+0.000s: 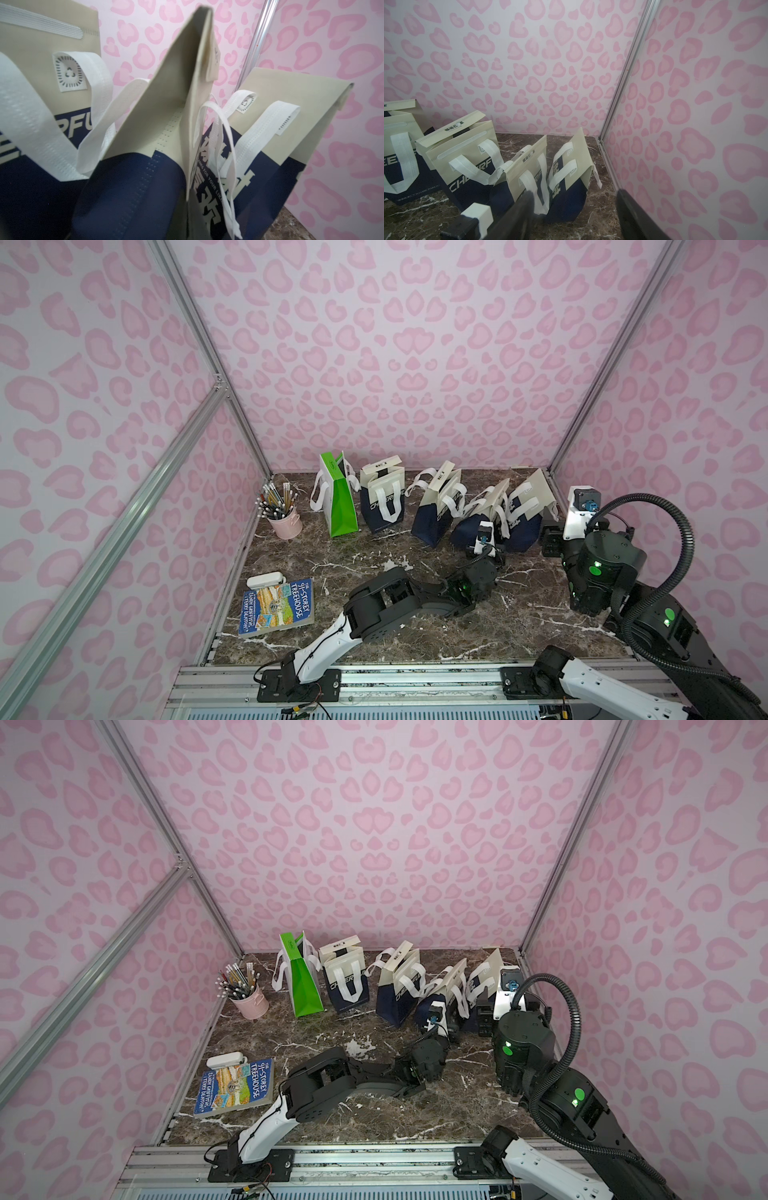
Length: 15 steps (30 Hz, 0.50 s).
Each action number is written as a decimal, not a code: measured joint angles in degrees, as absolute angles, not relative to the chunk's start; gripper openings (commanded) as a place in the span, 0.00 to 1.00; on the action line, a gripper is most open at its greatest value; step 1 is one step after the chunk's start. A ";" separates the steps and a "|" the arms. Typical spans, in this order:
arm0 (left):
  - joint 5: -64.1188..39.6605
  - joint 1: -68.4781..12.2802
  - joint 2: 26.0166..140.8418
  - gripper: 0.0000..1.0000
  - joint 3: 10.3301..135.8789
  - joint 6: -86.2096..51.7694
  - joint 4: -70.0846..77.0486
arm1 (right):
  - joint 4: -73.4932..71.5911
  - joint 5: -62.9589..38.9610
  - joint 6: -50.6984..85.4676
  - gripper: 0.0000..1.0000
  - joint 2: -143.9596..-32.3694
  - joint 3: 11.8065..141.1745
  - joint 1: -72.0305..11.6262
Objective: Open the takeout bag
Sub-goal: Move the takeout bag to the center of the board.
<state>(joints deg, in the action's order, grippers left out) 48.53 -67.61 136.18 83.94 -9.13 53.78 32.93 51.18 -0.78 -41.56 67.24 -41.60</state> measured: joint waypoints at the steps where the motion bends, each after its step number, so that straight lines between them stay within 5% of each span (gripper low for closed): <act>1: 49.01 -67.61 135.76 0.05 83.46 -9.06 53.78 | 32.36 51.05 -1.10 0.65 -41.30 66.85 -41.63; 15: 53.17 -67.44 129.16 0.05 72.99 -6.48 56.42 | 26.70 48.45 -4.95 0.53 -38.06 62.81 -41.60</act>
<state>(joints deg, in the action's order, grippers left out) 53.17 -67.44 129.16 72.99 -6.48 56.42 26.70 48.45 -4.95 -38.06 62.81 -41.60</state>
